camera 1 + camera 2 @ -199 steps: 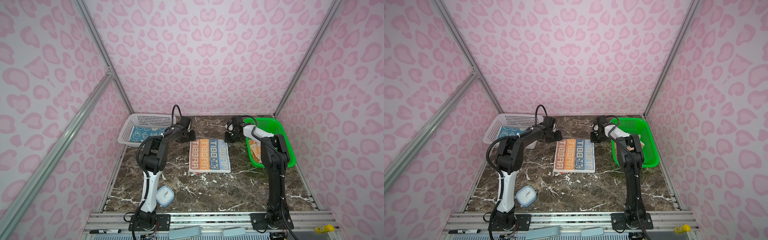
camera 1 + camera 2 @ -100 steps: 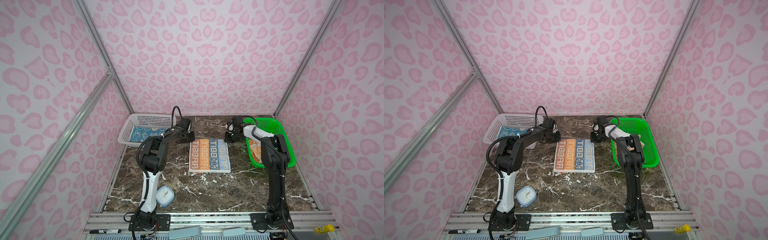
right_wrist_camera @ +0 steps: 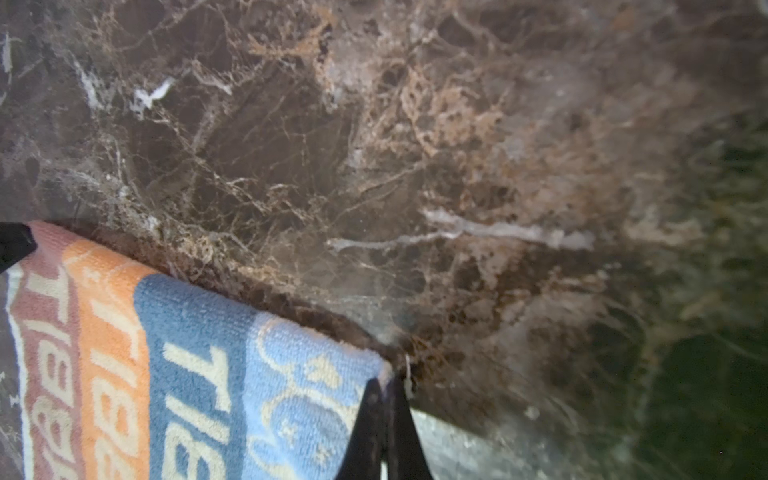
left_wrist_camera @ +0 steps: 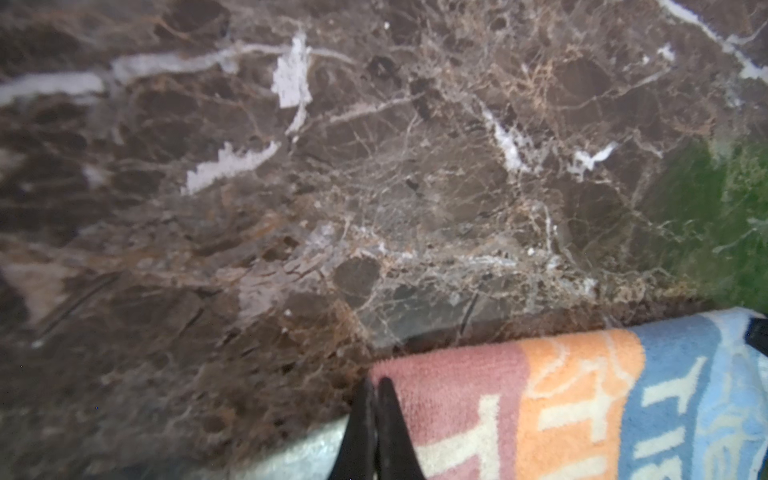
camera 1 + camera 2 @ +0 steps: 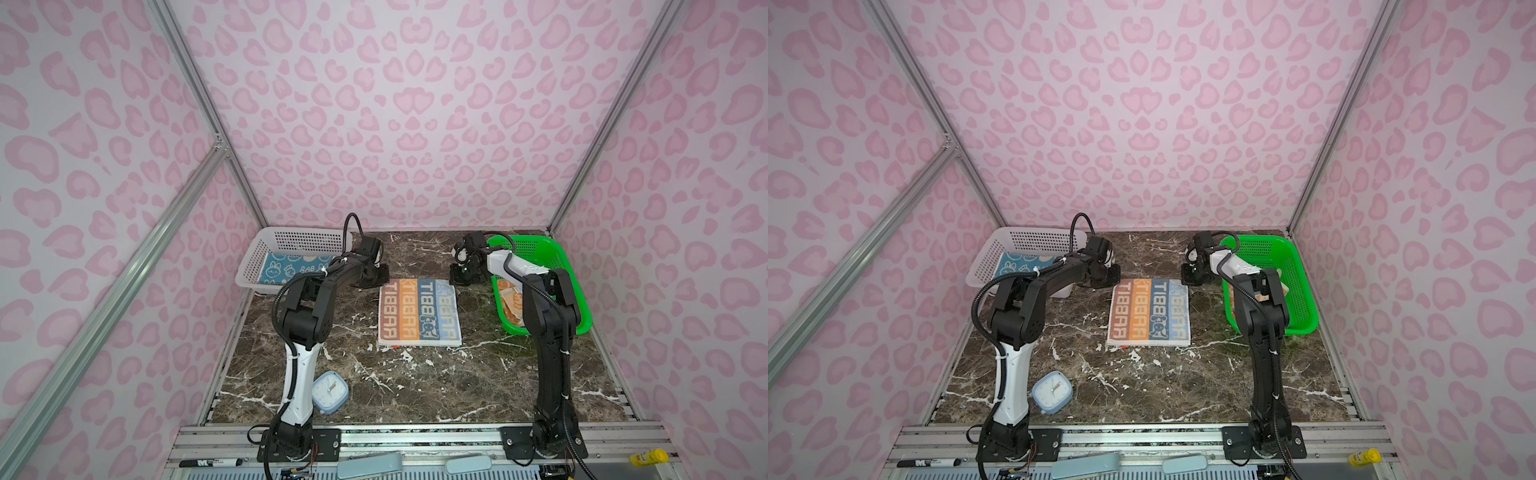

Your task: Fold and stack the towels

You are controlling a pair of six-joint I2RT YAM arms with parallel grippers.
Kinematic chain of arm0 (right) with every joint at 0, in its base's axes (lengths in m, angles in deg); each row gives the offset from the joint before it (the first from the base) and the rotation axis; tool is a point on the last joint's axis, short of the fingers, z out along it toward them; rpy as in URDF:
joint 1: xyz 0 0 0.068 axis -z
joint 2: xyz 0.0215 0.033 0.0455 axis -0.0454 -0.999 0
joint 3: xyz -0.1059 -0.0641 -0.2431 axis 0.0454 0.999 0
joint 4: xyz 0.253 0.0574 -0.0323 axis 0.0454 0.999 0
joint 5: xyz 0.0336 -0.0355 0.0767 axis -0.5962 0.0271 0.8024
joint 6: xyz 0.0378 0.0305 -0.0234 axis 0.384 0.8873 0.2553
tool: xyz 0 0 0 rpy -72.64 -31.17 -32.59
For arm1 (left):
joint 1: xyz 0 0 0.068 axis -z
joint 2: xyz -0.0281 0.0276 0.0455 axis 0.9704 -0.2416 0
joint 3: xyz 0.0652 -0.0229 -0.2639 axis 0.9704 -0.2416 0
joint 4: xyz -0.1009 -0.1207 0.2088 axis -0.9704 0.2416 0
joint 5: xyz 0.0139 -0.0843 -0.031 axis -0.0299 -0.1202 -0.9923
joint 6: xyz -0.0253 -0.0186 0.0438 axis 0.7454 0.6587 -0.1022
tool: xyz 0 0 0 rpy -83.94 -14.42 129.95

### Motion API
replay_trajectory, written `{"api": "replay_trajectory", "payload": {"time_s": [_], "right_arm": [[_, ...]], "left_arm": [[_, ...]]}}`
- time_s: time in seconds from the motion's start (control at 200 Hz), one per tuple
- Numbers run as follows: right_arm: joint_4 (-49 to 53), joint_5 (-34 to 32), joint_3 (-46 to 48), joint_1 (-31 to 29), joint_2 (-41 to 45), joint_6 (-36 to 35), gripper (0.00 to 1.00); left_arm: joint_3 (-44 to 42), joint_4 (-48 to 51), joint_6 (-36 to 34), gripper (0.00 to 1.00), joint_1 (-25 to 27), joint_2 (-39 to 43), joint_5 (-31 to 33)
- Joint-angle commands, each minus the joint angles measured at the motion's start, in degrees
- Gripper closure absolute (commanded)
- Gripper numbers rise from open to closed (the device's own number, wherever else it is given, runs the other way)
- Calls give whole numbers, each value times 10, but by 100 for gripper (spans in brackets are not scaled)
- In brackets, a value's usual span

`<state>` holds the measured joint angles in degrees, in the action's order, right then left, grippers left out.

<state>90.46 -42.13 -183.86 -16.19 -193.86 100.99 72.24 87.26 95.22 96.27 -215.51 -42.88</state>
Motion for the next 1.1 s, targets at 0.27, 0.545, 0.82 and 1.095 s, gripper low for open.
{"api": "replay_trajectory", "payload": {"time_s": [0.27,0.545,0.82,1.095], "right_arm": [[-2,33,38,12,47,19,100],[-25,47,101,12,127,38,100],[-29,29,214,-3,213,39,100],[-58,-11,320,-40,252,51,100]], "left_arm": [[-10,18,-4,96,-6,59,13],[-77,-12,16,96,-7,120,6],[-203,-48,47,96,-3,210,2],[-333,-78,70,96,32,268,21]]}}
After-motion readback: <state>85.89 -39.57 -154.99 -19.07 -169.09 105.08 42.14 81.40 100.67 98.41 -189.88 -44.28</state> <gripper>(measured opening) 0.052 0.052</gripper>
